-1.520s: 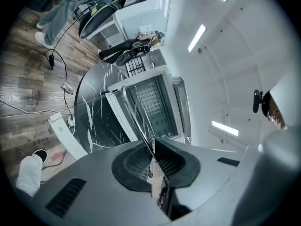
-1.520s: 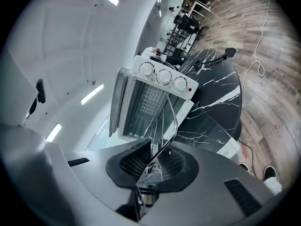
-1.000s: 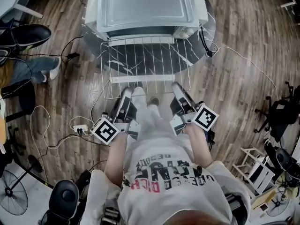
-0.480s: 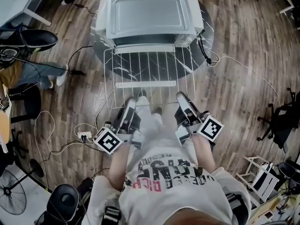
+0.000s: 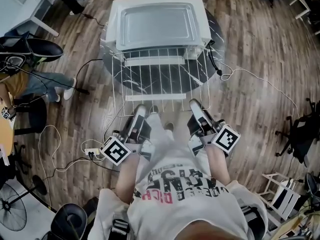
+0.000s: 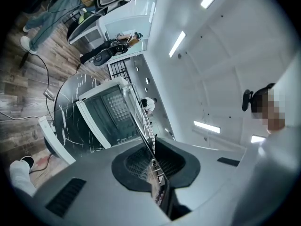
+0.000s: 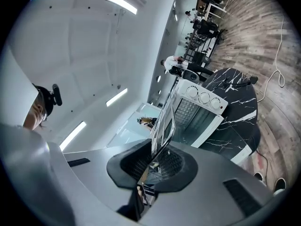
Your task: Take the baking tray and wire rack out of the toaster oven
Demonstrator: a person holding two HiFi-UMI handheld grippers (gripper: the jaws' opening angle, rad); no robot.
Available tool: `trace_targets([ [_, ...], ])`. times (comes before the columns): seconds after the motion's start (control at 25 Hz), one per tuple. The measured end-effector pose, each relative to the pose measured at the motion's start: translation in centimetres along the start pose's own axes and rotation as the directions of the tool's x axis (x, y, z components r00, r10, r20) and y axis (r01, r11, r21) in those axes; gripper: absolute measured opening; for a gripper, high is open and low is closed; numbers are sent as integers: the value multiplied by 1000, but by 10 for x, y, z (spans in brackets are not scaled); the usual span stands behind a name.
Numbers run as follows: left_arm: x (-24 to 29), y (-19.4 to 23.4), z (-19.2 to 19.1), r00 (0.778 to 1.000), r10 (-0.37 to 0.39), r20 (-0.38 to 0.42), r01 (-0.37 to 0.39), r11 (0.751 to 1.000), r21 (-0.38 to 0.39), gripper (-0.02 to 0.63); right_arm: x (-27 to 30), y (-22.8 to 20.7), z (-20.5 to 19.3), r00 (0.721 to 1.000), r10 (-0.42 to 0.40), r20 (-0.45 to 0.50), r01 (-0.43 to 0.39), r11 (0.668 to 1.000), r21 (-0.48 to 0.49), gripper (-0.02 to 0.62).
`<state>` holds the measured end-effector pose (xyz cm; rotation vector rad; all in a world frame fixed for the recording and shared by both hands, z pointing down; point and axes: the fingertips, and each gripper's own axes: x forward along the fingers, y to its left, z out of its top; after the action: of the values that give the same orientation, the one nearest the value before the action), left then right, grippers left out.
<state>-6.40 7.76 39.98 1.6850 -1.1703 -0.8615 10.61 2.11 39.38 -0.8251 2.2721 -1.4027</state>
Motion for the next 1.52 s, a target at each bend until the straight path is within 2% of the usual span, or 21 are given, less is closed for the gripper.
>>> trace_targets([
  [0.36, 31, -7, 15, 1000, -20, 10, 21, 999, -25, 18, 22, 4, 28, 999, 24, 24, -24, 1000, -16, 25],
  [0.96, 87, 12, 41, 1000, 10, -16, -11, 998, -57, 19, 70, -22, 62, 999, -30, 13, 30, 999, 23, 25],
  [1.24, 111, 27, 54, 998, 56, -27, -58, 995, -77, 20, 95, -35, 76, 999, -54, -1, 54, 998, 37, 25],
  [1.52, 139, 36, 72, 998, 52, -37, -55, 995, -86, 20, 124, -45, 90, 997, -70, -7, 71, 996, 45, 25],
])
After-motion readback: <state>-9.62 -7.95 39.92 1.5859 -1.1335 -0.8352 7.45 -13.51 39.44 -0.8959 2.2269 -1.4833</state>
